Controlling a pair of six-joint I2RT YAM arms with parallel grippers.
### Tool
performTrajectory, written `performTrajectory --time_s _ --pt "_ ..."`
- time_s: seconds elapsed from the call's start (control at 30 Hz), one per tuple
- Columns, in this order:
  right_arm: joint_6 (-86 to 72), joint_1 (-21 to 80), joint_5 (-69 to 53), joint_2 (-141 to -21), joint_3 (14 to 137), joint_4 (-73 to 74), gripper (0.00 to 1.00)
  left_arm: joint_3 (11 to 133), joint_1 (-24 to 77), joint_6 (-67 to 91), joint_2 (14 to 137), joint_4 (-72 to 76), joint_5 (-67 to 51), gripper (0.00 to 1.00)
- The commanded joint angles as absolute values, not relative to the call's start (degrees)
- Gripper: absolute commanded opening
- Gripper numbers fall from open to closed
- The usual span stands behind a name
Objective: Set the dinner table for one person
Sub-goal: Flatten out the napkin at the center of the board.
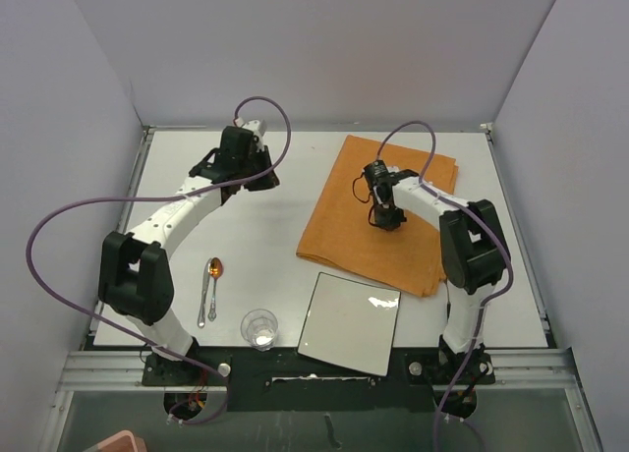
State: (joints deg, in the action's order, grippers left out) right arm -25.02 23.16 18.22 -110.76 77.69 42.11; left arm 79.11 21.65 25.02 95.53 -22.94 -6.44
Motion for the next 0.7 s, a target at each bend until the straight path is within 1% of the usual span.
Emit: performTrajectory --time_s 0.0,0.23,0.3,0.47,0.57,0.67 --pt "-22.92 23.77 20.52 -105.06 81.58 40.54 0.0 80.08 21.83 23.88 99.07 -19.44 -6.93 0.1" --pt "-24.81 24.52 21.14 -96.87 77.26 36.92 0.0 85.78 23.35 22.58 106.53 -20.85 -10.13 0.1" --pt "-27.05 23.84 21.44 -95.91 77.46 38.97 0.0 88.14 24.52 22.74 109.12 -21.34 -11.58 0.1" --pt "-33.35 23.45 21.53 -98.27 79.21 44.03 0.0 94.41 29.33 20.5 115.5 -22.17 -14.57 0.1" --pt "-35.14 23.38 20.82 -101.91 81.31 46.01 0.0 98.0 31.73 19.54 119.43 -24.06 -16.44 0.09" --pt "-35.16 22.97 19.49 -106.94 86.18 48.66 0.0 98.3 33.44 20.36 121.19 -23.83 -18.55 0.09"
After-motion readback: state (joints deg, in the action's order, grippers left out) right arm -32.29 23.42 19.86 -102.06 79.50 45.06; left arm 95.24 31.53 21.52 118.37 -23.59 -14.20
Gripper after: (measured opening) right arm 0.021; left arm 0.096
